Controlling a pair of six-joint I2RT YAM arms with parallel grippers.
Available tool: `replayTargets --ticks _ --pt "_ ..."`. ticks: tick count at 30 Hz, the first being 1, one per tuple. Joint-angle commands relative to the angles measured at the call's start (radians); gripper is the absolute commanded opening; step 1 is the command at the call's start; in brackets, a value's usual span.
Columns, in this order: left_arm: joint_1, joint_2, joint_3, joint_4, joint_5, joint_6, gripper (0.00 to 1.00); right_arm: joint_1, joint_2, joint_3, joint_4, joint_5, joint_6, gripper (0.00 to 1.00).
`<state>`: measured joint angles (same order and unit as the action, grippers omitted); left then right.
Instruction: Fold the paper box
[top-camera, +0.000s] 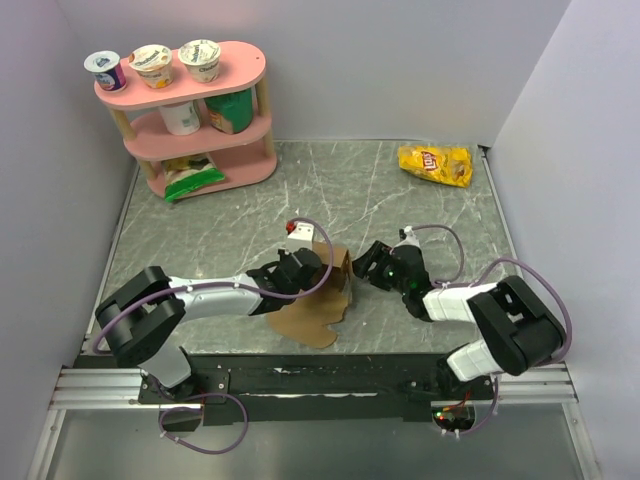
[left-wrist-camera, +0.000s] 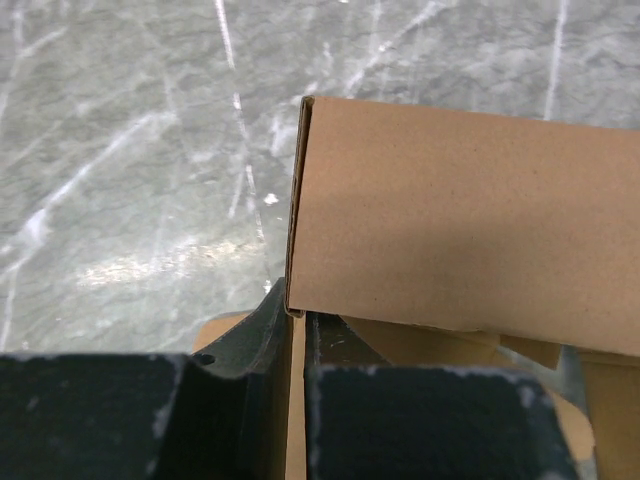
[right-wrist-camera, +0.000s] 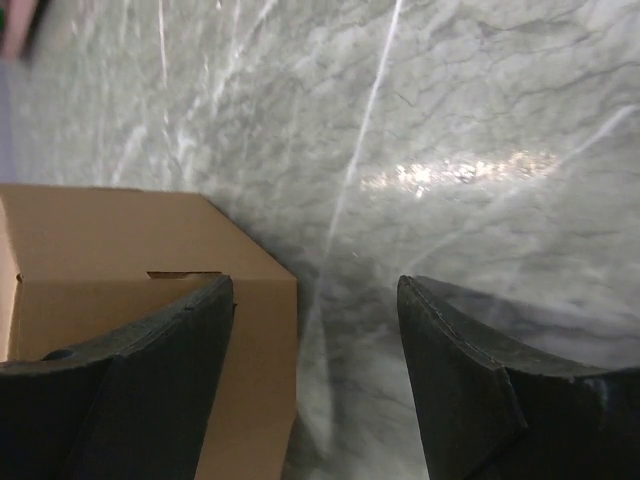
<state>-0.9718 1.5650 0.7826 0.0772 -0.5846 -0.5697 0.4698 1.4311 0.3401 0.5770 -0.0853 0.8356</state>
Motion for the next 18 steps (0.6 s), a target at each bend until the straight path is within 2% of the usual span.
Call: replayTargets --ticks 1,6,8,11,18 --pt "-0.019 0.032 -0.002 -0.039 0.089 -0.027 0.01 0.072 0.067 -0.009 0.108 -0.051 0.146 0.74" --pt "-0.021 0.029 -0.019 -0.028 0.098 -0.025 0.01 0.089 0.112 0.023 0.133 -0.064 0.097 0.76" --pt "-0.021 0.026 -0.020 -0.028 0.100 -0.022 0.01 0.098 0.129 0.010 0.236 -0.091 0.060 0.82" --pt "-0.022 0.027 -0.016 -0.043 0.100 -0.015 0.01 0.122 0.132 -0.055 0.383 -0.103 -0.001 0.86" --pt "-0.010 0.029 0.006 -0.074 0.103 -0.035 0.01 0.154 0.091 -0.137 0.481 -0.093 -0.096 0.87"
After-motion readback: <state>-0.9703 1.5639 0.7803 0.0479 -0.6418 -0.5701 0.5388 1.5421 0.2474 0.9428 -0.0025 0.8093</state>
